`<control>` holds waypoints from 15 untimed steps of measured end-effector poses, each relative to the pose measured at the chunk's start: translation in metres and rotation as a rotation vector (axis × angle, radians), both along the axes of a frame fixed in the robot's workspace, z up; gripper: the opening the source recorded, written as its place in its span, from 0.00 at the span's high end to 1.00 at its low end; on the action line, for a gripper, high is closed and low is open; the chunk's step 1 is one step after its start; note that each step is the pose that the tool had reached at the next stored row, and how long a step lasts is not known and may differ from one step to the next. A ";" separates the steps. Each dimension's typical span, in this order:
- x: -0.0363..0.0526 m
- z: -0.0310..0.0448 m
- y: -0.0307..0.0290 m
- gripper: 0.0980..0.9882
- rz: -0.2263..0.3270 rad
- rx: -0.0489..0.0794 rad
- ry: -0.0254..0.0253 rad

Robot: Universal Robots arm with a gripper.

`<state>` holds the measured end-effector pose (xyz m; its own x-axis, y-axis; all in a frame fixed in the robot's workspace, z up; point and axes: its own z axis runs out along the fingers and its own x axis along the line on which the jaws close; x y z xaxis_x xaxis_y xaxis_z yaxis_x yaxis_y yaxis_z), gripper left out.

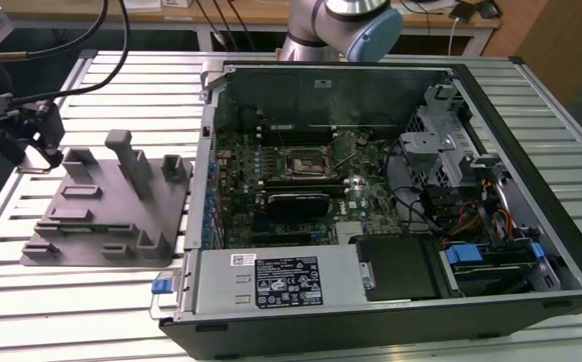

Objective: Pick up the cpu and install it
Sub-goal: 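Pick up the cpu and move it towards the insertion slot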

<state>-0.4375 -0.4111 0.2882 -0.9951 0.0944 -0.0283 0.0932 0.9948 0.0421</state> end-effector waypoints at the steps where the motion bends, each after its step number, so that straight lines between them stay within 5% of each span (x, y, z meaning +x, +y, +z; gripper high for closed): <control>1: 0.0000 0.0017 0.0000 0.50 0.000 0.000 0.0000; 15: 0.0000 0.0307 0.0000 0.50 0.000 0.000 -0.0003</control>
